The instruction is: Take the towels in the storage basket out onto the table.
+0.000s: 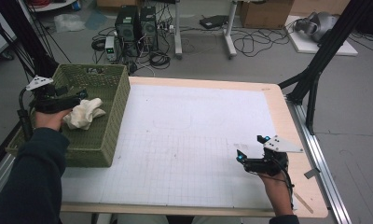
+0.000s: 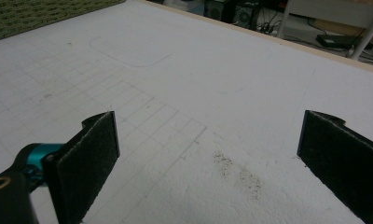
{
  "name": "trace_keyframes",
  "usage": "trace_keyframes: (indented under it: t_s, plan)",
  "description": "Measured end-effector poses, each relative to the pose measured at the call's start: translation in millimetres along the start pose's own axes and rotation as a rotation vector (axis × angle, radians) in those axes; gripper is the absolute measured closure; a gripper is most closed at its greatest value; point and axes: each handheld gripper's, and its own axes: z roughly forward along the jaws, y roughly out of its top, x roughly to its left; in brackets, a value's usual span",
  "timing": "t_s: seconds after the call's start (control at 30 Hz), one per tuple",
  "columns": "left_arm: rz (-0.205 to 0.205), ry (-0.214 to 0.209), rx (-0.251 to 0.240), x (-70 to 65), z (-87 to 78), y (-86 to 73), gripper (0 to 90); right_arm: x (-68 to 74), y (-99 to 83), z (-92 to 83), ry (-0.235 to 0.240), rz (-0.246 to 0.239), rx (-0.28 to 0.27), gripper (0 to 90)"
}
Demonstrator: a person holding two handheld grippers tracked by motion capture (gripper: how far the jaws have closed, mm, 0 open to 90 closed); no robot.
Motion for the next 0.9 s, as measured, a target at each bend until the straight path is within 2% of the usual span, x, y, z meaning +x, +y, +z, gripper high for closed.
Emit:
trace_keyframes:
  t_s: [0.07,0.13,0.23,0.43,0.53,0.63,0.7,0.8,0.9]
  plan:
    - [0.0,-0.006,0.022,1.4,5.5,-3.4,18.4,-0.5,-0.4,-0.4,-0.002,0.001,0.003,4.6]
    - [0.017,-0.005,0.072,1.4,11.7,-7.7,18.6,-1.9,-1.0,-0.9,-0.006,0.003,0.001,4.6]
    - [0.017,0.01,0.141,4.0,20.3,-15.5,18.3,-2.5,-1.7,-1.8,-0.007,0.01,0.006,4.6]
    - [-0.001,0.084,0.262,10.7,30.8,-27.1,18.4,-2.4,-2.1,-1.9,-0.007,0.004,0.007,4.6]
    - [-0.015,0.139,0.336,14.4,34.3,-31.7,18.2,-2.1,-2.2,-1.1,-0.004,0.002,0.011,4.6]
    - [-0.059,0.166,0.422,18.9,39.2,-39.2,18.4,-1.4,-2.3,-0.6,0.001,-0.001,0.016,4.6]
    - [-0.074,0.195,0.47,21.8,41.8,-43.7,17.6,-1.3,-2.6,-0.9,-0.001,0.002,0.018,4.6]
    - [-0.066,0.207,0.531,23.6,45.8,-50.3,17.0,-2.0,-2.8,-1.0,-0.001,0.0,0.016,4.6]
    - [-0.058,0.206,0.557,23.7,49.3,-54.2,16.8,-2.1,-3.6,0.3,0.005,0.002,0.028,4.7]
